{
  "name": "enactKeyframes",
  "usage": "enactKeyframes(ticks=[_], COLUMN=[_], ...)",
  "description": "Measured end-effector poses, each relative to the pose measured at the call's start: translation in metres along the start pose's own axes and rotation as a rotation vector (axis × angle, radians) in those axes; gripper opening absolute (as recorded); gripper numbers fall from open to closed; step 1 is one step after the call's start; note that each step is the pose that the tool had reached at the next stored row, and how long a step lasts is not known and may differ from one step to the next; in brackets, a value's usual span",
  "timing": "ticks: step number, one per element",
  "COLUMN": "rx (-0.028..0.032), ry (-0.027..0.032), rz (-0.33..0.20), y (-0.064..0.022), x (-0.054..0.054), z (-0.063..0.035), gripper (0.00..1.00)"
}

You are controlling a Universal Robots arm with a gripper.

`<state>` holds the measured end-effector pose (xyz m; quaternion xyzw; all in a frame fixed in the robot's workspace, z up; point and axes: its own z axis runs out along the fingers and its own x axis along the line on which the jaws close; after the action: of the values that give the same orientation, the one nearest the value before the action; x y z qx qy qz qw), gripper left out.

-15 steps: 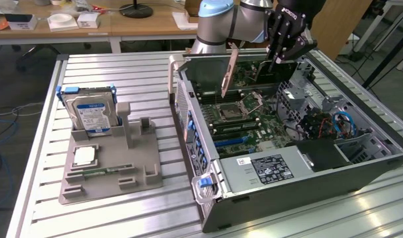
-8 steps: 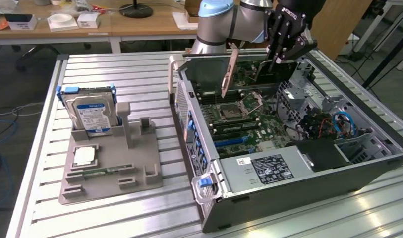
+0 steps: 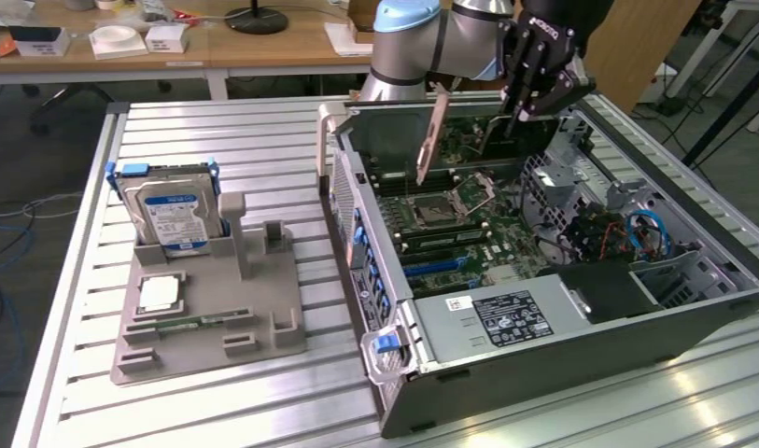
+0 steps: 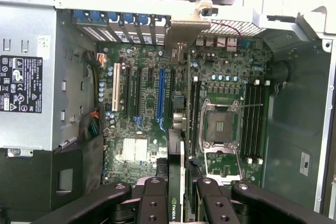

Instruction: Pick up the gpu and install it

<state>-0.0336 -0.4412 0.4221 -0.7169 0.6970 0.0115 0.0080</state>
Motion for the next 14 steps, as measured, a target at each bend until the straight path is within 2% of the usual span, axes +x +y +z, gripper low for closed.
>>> enactKeyframes(ticks=[14], rx=[0.0054], ry=[-0.0002], rz=[0.066], y=[0.0000], x=[0.000], z=[0.0112], gripper=[0.26])
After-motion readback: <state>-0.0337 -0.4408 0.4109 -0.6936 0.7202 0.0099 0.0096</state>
